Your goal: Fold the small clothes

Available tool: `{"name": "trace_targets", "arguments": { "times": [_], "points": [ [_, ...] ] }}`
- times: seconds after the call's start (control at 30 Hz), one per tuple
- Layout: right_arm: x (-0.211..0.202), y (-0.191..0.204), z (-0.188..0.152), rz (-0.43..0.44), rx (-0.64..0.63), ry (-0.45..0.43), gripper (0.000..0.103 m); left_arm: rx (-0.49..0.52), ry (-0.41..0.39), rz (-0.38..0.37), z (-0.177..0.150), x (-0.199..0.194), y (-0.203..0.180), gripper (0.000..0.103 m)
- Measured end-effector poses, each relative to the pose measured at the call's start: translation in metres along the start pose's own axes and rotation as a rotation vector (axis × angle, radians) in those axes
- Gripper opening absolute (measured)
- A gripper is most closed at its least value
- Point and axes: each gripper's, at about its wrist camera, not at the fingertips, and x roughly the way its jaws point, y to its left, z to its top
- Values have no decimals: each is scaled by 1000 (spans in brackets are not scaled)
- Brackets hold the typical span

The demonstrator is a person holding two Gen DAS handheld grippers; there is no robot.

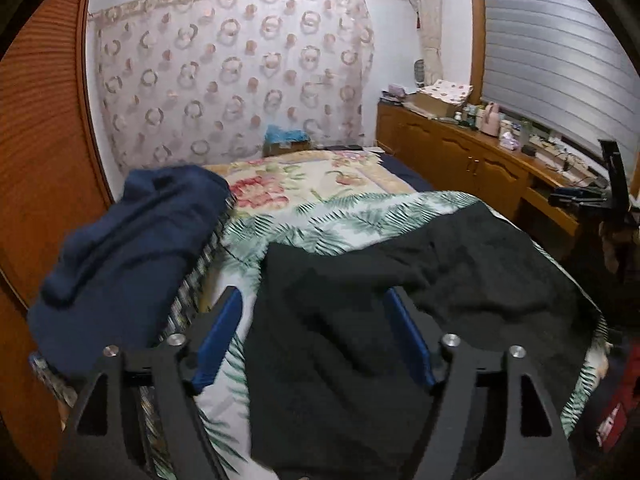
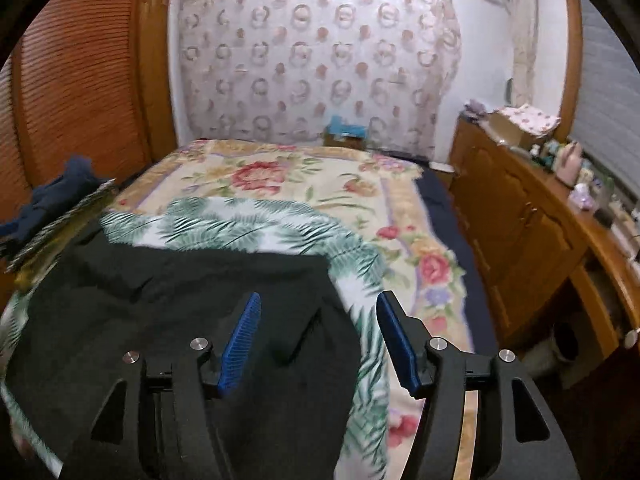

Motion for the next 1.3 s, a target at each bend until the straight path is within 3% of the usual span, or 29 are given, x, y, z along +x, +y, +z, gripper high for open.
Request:
{"name": "trace_targets", "arguments": {
  "times": [0.23, 0.4, 0.6, 0.87, 1.0, 1.3],
  "points": [
    [-44, -31, -39, 88, 15, 44, 62, -12, 91, -35, -48, 4, -16, 76],
    [-42, -36, -53, 135, 21, 86, 62, -2, 178, -22, -72, 17, -23, 76],
    [-54, -54, -62, 175, 84, 124, 60, -19, 225, -20, -86, 24, -25, 76],
    [-69, -83, -78, 143, 113, 144, 60, 26, 259, 3, -91, 32, -35, 77],
    [-76, -108, -88, 76, 116, 165, 59, 42, 269, -10, -89, 36, -38, 85],
    [-100, -135, -92, 74, 155, 131, 59, 45, 276, -11, -89, 38, -39, 91]
  ]
}}
